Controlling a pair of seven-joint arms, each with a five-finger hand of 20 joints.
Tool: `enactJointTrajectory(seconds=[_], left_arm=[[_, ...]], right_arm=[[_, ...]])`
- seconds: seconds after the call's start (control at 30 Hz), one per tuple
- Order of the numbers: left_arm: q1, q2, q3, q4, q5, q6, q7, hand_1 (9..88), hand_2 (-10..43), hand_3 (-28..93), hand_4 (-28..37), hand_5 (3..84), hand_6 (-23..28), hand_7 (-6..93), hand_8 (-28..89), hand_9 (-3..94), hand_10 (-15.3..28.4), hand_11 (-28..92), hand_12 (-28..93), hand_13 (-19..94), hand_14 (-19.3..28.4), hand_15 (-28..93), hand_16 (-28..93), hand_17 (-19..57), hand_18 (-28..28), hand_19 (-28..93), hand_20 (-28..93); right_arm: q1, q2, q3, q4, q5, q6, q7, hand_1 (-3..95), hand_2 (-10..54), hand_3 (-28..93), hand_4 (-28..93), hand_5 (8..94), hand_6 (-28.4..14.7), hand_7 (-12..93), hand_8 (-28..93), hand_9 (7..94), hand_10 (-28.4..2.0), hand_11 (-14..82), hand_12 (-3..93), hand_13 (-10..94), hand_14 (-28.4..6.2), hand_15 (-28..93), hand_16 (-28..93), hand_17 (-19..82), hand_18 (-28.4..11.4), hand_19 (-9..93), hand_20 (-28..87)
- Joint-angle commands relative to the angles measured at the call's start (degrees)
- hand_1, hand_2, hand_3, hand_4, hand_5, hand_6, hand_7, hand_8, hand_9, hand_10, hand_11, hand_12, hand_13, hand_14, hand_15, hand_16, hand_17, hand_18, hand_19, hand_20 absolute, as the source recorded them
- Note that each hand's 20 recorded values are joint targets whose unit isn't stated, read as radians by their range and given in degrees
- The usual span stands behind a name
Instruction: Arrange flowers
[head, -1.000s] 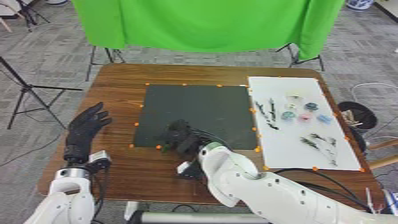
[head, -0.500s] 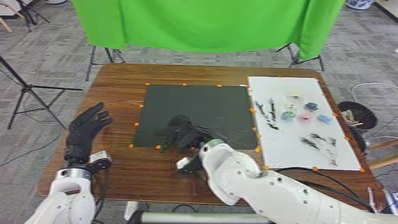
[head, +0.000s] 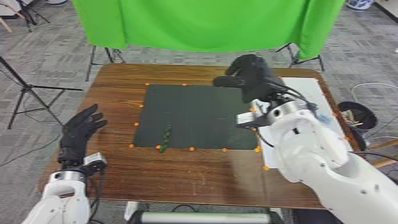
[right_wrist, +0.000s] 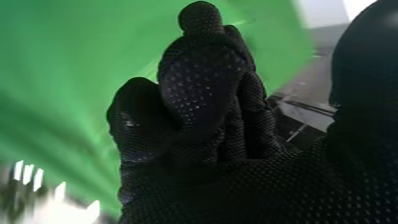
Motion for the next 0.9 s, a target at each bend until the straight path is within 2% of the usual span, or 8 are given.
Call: enactJointTrajectory(seconds=[0.03,0.13,0.17,0.2,0.3,0.57,0.9], left_arm=[[1.9,-0.53,-0.48,-0.6,-0.46,0.51,-0.4,27.6,-9.5,73,-27.1,41.6,-0.4,18.0,-10,44.3,12.0,19,10,39,16.4,29,0,7.9,15.1,10,21],[2.2,-0.67,-0.54,-0.78,-0.42,0.73,-0.41,27.7,-9.5,73,-27.1,41.6,-0.4,18.0,-10,44.3,12.0,19,10,39,16.4,29,0,7.9,15.1,10,21],[1.8,-0.6,-0.33,-0.56,-0.33,0.48,-0.51,27.7,-9.5,73,-27.1,41.6,-0.4,18.0,-10,44.3,12.0,19,10,39,16.4,29,0,7.9,15.1,10,21],[2.2,-0.73,-0.47,-0.81,-0.28,0.64,-0.52,27.7,-9.5,73,-27.1,41.6,-0.4,18.0,-10,44.3,12.0,19,10,39,16.4,29,0,7.9,15.1,10,21],[1.8,-0.77,-0.2,-0.61,-0.1,0.41,-0.64,27.7,-9.5,73,-27.1,41.6,-0.4,17.9,-10,44.3,12.0,19,10,39,16.4,29,0,7.9,15.1,10,21],[2.5,-1.13,-0.34,-1.06,0.18,0.59,-0.71,27.8,-9.5,73,-26.8,41.7,-0.4,17.9,-10,44.3,12.1,19,10,39,16.4,29,0,7.9,15.1,10,21],[2.8,-1.33,-0.15,-1.19,0.11,0.67,-0.48,27.8,-9.5,73,-26.9,41.7,-0.4,18.0,-10,44.4,12.2,19,10,39,16.4,29,0,7.9,15.1,10,21]], right_arm=[[-28.8,10.9,26.7,-0.2,-5.6,-0.8,4.7,26.0,-9.5,67,-7,57.4,-4.1,31,-7,77.9,-15.5,18.6,18.5,91,-4.7,54,31,64,-13.0,93,47],[-35.3,11.2,32.2,-0.3,-7.5,-1.7,5.6,26.2,-9.5,67,-8,58.6,-4.2,30,-7,78.8,-15.3,19.3,18.8,92,-4.6,54,31,64,-12.9,93,47],[-37.6,11.1,33.9,-0.5,-8.1,-1.8,6.3,26.5,-9.5,67,-8,58.8,-4.1,30,-7,79.1,-15.1,19.6,18.8,92,-4.6,54,31,64,-12.9,93,47],[-38.2,11.1,34.5,-0.2,-8.2,-2.6,6.7,26.8,-9.5,66,-8,59.0,-4.1,30,-7,79.2,-15.0,19.7,18.8,92,-4.5,54,31,64,-12.9,93,47],[-41.7,11.0,36.7,0.5,-9.1,-3.0,7.8,27.0,-9.5,67,-8,59.5,-4.1,30,-6,79.9,-14.5,20.1,18.7,92,-4.5,54,31,64,-12.7,93,47],[-46.2,10.2,38.7,2.0,-8.0,-4.5,9.3,28.2,-9.5,67,-9,60.8,-4.0,30,-6,81.0,-14.1,20.9,18.9,92,-4.3,54,31,64,-12.6,93,47],[-48.1,10.0,38.2,3.3,-7.8,-5.1,9.6,28.2,-9.5,67,-9,61.8,-4.1,30,-6,81.7,-13.9,21.4,19.0,92,-4.0,54,31,65,-12.5,93,47]])
